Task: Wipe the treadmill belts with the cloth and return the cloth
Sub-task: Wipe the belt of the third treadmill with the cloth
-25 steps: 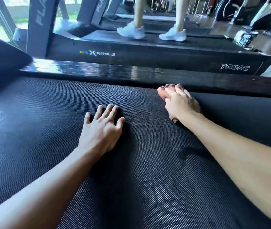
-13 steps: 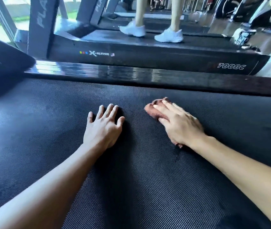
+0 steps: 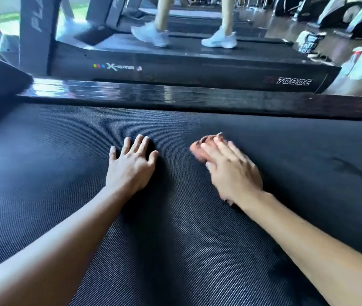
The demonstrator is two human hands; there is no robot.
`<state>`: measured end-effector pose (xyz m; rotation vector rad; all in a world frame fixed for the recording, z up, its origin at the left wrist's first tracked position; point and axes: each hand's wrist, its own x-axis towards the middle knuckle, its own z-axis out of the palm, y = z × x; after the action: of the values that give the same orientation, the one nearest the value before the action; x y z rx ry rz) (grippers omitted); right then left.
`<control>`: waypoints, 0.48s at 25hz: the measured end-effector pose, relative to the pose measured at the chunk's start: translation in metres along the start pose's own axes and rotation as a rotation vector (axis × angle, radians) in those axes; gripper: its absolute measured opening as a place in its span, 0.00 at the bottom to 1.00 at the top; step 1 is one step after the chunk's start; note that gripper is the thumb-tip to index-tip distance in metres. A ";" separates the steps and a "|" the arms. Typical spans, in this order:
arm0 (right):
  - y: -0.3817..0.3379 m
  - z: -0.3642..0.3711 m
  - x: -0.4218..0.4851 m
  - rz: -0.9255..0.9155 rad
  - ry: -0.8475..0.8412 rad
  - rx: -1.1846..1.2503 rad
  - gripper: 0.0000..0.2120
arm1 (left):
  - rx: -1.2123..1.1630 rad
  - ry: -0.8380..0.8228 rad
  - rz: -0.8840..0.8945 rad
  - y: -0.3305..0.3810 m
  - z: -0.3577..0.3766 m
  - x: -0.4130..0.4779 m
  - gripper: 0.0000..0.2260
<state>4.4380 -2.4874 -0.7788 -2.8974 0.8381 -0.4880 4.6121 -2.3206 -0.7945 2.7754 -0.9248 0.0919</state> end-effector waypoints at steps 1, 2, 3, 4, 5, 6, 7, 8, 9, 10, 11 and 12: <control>-0.004 0.004 -0.016 -0.069 0.028 -0.003 0.25 | 0.002 0.001 0.006 -0.001 0.000 0.001 0.27; -0.003 0.005 -0.029 -0.109 0.019 0.008 0.25 | -0.002 -0.002 0.004 -0.001 0.001 0.001 0.27; 0.001 0.003 -0.033 -0.098 -0.001 0.023 0.25 | -0.005 -0.007 -0.004 -0.002 0.001 0.002 0.27; 0.004 -0.001 -0.028 -0.033 0.000 0.044 0.25 | -0.002 -0.014 -0.001 -0.001 0.000 0.001 0.27; 0.007 -0.005 -0.020 0.056 -0.009 0.052 0.25 | 0.007 -0.024 0.009 0.001 -0.004 -0.002 0.27; 0.001 -0.012 -0.016 0.105 -0.051 0.061 0.25 | 0.015 -0.033 0.015 0.003 -0.009 -0.010 0.27; -0.006 -0.017 -0.019 0.115 -0.089 0.051 0.25 | 0.019 -0.043 0.025 0.006 -0.014 -0.022 0.26; -0.013 -0.021 -0.031 0.094 -0.087 0.051 0.25 | 0.021 -0.050 0.042 0.010 -0.016 -0.035 0.26; -0.017 -0.021 -0.049 0.058 -0.073 0.059 0.25 | 0.026 -0.060 0.065 0.016 -0.017 -0.049 0.26; -0.018 -0.021 -0.073 0.027 -0.057 0.054 0.25 | 0.029 -0.072 0.088 0.021 -0.017 -0.063 0.26; -0.019 -0.023 -0.099 -0.017 -0.026 0.053 0.25 | 0.029 -0.088 0.108 0.026 -0.018 -0.079 0.26; -0.016 -0.027 -0.119 -0.069 -0.011 0.057 0.25 | 0.028 -0.104 0.123 0.031 -0.020 -0.096 0.26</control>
<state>4.3423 -2.4104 -0.7835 -2.8818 0.7127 -0.4927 4.5164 -2.2841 -0.7816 2.7696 -1.1287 -0.0197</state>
